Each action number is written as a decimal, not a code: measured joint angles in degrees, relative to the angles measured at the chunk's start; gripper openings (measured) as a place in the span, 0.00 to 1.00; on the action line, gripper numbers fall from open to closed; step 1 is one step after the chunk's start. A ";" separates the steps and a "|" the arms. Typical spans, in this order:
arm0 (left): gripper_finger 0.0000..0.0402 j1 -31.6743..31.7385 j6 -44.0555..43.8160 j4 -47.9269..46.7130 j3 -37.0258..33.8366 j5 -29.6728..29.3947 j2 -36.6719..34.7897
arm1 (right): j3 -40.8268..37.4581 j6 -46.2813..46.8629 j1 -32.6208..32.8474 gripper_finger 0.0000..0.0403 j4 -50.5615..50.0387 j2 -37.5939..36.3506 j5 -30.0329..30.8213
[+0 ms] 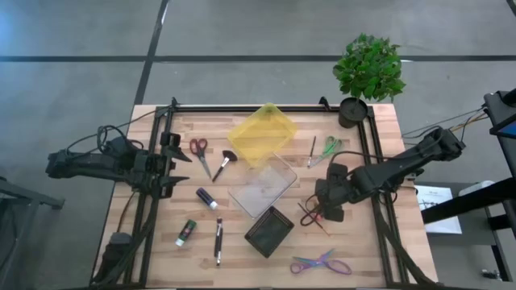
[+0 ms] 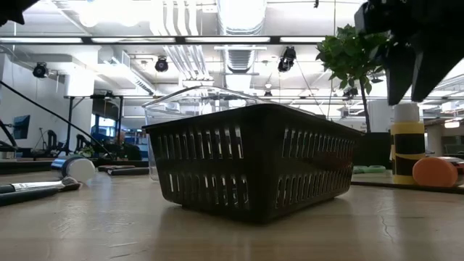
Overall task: Pick & Place Paint Supplies
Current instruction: Put the yellow paint bottle into the black bin
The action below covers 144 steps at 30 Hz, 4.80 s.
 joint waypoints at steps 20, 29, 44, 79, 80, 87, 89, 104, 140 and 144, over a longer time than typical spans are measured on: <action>0.55 0.00 -0.49 -0.46 0.00 0.00 0.00 | -2.63 -0.85 -1.03 0.72 5.68 -0.03 -1.54; 0.55 0.00 -0.49 -0.55 0.00 0.00 0.02 | -2.66 -0.74 -1.57 0.72 5.69 0.01 -2.91; 0.55 0.00 -0.49 -0.54 0.00 0.00 0.02 | -2.99 -0.03 -1.92 0.72 6.04 0.03 -3.34; 0.55 0.00 -0.53 -0.96 0.00 0.00 0.02 | -4.68 -0.67 -1.86 0.27 9.30 0.05 0.48; 0.55 0.00 -0.53 -0.98 0.00 0.00 0.02 | -4.61 -0.67 -1.86 0.27 9.33 0.05 0.48; 0.55 0.00 -0.51 -1.08 0.00 0.00 0.02 | -1.98 -0.82 -1.19 0.27 9.54 0.05 0.29; 0.55 0.00 -0.51 -1.09 0.00 0.00 0.02 | -0.41 -1.00 -0.48 0.27 10.74 0.05 0.26; 0.55 0.02 -1.34 -1.52 -0.02 0.00 0.00 | 20.70 -7.50 2.03 0.27 11.19 12.91 -1.69; 0.55 0.02 -1.49 -1.92 -0.02 0.00 0.00 | 55.03 -2.21 4.92 0.27 -2.15 41.54 3.29; 0.55 0.02 -1.51 -1.92 -0.02 0.00 0.00 | 51.97 1.17 4.74 0.27 -2.66 40.68 3.33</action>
